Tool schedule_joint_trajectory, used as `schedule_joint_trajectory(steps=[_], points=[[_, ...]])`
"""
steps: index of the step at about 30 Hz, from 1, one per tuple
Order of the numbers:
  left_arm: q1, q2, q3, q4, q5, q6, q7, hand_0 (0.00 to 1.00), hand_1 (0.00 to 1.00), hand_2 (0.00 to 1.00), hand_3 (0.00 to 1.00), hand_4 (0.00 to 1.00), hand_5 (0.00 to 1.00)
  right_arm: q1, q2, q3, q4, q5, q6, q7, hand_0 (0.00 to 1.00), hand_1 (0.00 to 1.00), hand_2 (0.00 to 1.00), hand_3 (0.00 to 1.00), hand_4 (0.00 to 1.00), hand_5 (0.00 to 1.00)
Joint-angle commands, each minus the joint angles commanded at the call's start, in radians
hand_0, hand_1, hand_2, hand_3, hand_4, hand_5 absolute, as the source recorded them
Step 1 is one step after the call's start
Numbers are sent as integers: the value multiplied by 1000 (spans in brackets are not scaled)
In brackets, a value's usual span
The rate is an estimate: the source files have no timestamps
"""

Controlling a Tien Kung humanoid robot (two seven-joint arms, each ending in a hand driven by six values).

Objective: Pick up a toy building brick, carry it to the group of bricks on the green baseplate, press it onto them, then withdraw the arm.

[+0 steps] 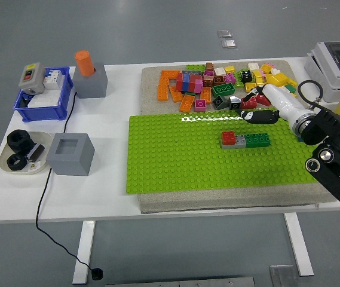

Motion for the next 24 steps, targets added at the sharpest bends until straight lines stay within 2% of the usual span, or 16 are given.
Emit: schedule_joint_trajectory(steps=[3, 4, 9, 10, 15, 16, 21, 22, 24], points=[[-1, -1, -2, 0, 1, 0, -1, 594, 617, 542, 595, 734, 195, -12, -4, 16, 0, -4, -13, 11, 950, 894, 895, 666, 728, 438], [-1, -1, -3, 0, 1, -1, -1, 594, 617, 543, 595, 735, 196, -19, -12, 25, 0, -8, -20, 18, 929, 892, 894, 672, 751, 284], [-1, 3, -8, 0, 1, 1, -1, 594, 617, 543, 595, 735, 196, -41, -76, 38, -8, -75, -50, 42, 929, 892, 894, 672, 751, 284], [-1, 5, -10, 0, 2, 1, 0, 594, 617, 543, 595, 735, 196, -42, -92, 34, -14, -92, -55, 47, 919, 890, 906, 708, 772, 161], [-4, 9, -13, 0, 5, 0, -1, 594, 617, 543, 595, 735, 196, -45, -142, 9, -42, -150, -71, 57, 919, 890, 906, 708, 772, 161], [-5, 9, -15, 0, 6, -1, -2, 594, 616, 543, 596, 736, 196, -49, -149, 5, -49, -162, -72, 56, 925, 917, 954, 741, 774, 90], [-8, 10, -17, 0, 5, -3, -7, 594, 616, 543, 596, 736, 196, -53, -180, -19, -91, -208, -61, 50, 925, 917, 954, 741, 774, 90], [-8, 10, -17, 0, 5, -3, -7, 594, 616, 543, 596, 737, 196, -51, -185, -24, -96, -212, -58, 48, 931, 941, 977, 767, 748, 28], [-9, 11, -17, 0, 4, -3, -7, 594, 616, 543, 596, 737, 196, -43, -203, -45, -107, -217, -46, 43, 931, 941, 977, 767, 748, 28]])
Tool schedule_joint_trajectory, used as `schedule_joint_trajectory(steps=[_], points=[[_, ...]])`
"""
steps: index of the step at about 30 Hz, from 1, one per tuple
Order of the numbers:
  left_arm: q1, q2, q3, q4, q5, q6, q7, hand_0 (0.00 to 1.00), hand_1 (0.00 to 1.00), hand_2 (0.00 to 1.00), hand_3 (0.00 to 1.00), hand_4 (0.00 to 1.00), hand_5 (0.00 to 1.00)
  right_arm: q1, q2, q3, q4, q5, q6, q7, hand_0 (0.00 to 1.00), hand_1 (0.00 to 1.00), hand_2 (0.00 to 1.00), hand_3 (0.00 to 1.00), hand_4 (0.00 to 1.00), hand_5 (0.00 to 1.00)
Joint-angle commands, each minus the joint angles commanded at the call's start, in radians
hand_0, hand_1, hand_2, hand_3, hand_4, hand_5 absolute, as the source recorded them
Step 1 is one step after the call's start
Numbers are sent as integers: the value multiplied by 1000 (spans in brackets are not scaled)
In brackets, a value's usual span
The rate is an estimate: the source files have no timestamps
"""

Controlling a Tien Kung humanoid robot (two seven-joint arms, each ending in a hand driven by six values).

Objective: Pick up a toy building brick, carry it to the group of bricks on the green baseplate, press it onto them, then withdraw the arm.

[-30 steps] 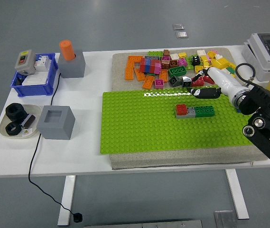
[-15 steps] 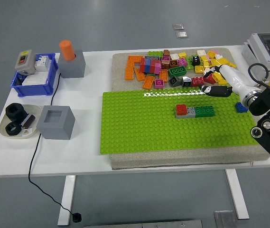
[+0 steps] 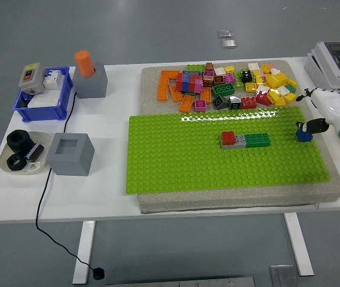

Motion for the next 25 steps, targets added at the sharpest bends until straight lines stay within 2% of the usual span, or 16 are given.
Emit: schedule_joint_trajectory(steps=[3, 8, 25], points=[[-2, 1, -1, 0, 0, 0, -1, 594, 616, 543, 596, 737, 196, 17, -30, -37, -10, 3, 25, -8, 931, 941, 977, 767, 748, 28], [-5, 2, 0, 0, -2, 0, -1, 594, 616, 543, 596, 739, 199, 38, -56, -77, -24, 13, 52, -16, 936, 956, 985, 767, 740, 10], [-7, 3, 8, 0, -8, 0, 0, 595, 616, 543, 596, 744, 205, 77, -62, -159, -70, 58, 81, -16, 940, 959, 990, 753, 708, 2]])
